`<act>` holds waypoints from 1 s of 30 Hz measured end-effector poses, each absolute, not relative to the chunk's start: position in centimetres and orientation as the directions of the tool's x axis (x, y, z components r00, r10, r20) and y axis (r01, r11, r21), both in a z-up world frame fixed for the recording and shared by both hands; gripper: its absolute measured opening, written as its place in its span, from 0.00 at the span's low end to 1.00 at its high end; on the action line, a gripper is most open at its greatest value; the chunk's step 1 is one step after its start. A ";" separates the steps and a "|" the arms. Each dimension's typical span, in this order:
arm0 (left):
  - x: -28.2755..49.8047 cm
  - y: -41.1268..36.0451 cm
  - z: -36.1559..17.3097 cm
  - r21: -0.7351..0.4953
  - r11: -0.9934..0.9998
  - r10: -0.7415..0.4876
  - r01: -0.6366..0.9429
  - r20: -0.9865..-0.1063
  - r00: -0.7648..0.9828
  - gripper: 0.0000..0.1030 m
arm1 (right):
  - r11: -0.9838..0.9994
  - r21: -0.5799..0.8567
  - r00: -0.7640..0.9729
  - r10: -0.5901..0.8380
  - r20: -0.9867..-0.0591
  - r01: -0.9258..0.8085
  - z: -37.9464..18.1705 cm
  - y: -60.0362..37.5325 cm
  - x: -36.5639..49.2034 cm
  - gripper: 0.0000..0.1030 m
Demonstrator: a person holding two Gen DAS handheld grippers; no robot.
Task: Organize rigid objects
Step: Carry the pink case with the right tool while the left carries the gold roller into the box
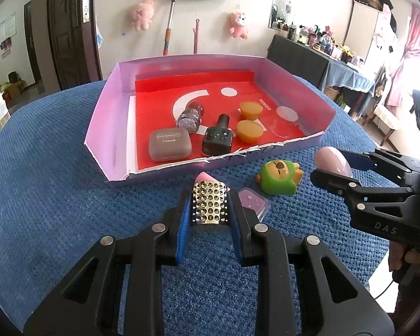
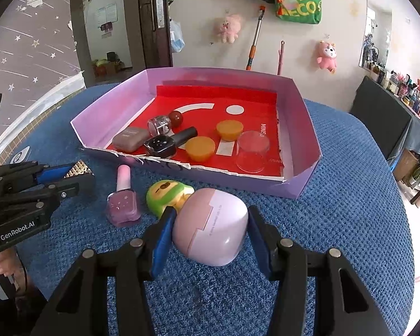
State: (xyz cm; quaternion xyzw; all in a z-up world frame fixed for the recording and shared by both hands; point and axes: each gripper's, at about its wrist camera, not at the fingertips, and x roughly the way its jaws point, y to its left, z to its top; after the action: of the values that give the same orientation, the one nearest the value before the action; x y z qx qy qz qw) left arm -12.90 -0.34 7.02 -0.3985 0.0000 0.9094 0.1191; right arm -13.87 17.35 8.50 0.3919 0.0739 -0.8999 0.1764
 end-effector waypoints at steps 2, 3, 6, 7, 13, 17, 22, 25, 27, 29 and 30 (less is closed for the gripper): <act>-12.8 -0.5 7.3 -0.094 -0.972 0.215 -0.214 -0.722 -0.658 0.23 | -0.927 0.007 -0.634 -0.262 -0.728 0.375 8.8 17.3 -13.9 0.53; -12.9 -0.6 7.5 -0.095 -0.972 0.214 -0.213 -0.721 -0.659 0.23 | -0.928 0.009 -0.637 -0.263 -0.725 0.373 8.9 17.4 -14.0 0.53; -13.2 -0.9 8.1 -0.099 -0.973 0.215 -0.208 -0.715 -0.665 0.23 | -0.928 0.019 -0.638 -0.270 -0.721 0.372 9.5 17.6 -14.5 0.53; -13.4 -1.0 8.5 -0.100 -0.973 0.215 -0.207 -0.712 -0.668 0.23 | -0.928 0.022 -0.638 -0.273 -0.720 0.372 9.8 17.6 -14.7 0.53; -15.4 -2.0 10.0 -0.098 -0.975 0.211 -0.202 -0.703 -0.679 0.23 | -0.929 0.022 -0.657 -0.279 -0.700 0.370 11.5 17.5 -16.6 0.53; -17.3 -2.6 10.6 -0.082 -0.976 0.199 -0.202 -0.708 -0.678 0.23 | -0.930 0.022 -0.663 -0.279 -0.695 0.368 12.6 17.6 -18.6 0.53; -20.3 -2.9 10.8 -0.057 -0.976 0.186 -0.212 -0.725 -0.663 0.23 | -0.933 -0.001 -0.661 -0.255 -0.705 0.361 13.5 17.3 -22.2 0.53; -22.1 -2.9 10.7 -0.042 -0.974 0.179 -0.222 -0.743 -0.645 0.23 | -0.933 0.006 -0.646 -0.253 -0.720 0.359 13.8 17.2 -24.3 0.53; -23.5 -2.9 10.4 -0.027 -0.973 0.169 -0.228 -0.757 -0.631 0.23 | -0.931 0.000 -0.634 -0.248 -0.733 0.365 13.8 16.8 -25.9 0.53; -24.8 -2.7 10.1 -0.015 -0.972 0.158 -0.233 -0.775 -0.612 0.23 | -0.929 0.002 -0.617 -0.248 -0.747 0.371 13.7 16.5 -27.1 0.53; -25.6 -2.7 9.7 -0.008 -0.972 0.153 -0.236 -0.785 -0.601 0.23 | -0.926 0.010 -0.600 -0.253 -0.759 0.377 13.5 16.1 -28.1 0.53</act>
State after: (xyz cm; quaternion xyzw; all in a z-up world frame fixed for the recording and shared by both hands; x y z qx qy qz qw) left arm -25.59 -2.67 9.74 -0.4332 0.0483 0.8934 0.1089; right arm -28.09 16.13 13.49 0.4107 0.0757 -0.8912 0.1769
